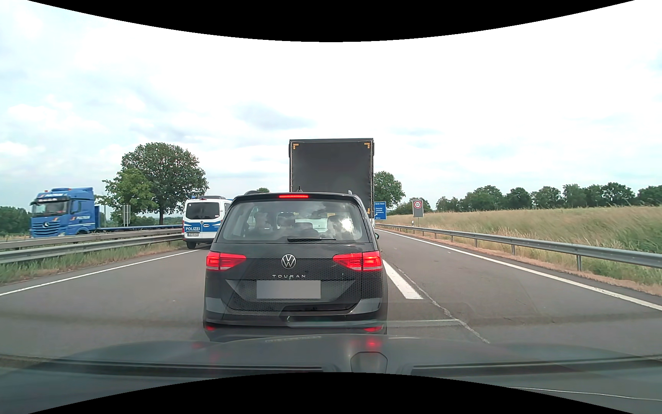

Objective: Follow the waypoints while adhering to traffic rules and regulations

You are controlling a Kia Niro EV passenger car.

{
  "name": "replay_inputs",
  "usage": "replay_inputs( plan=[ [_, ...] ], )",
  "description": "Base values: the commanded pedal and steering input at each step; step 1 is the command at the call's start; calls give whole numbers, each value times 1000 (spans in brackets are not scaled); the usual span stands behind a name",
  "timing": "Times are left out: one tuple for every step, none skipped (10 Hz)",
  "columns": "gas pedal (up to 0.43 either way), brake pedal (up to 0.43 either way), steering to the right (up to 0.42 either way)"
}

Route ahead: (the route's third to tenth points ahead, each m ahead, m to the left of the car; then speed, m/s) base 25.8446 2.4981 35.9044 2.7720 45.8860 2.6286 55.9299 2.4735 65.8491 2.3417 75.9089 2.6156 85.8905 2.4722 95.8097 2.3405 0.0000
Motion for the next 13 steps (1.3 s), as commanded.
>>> replay_inputs(
  plan=[
    [0, 250, -2],
    [0, 250, -2],
    [0, 250, -2],
    [0, 250, -2],
    [0, 250, -2],
    [0, 250, -2],
    [0, 250, -2],
    [0, 250, -2],
    [0, 250, -2],
    [0, 250, -2],
    [0, 250, -2],
    [0, 250, -2],
    [0, 250, -2]
  ],
)
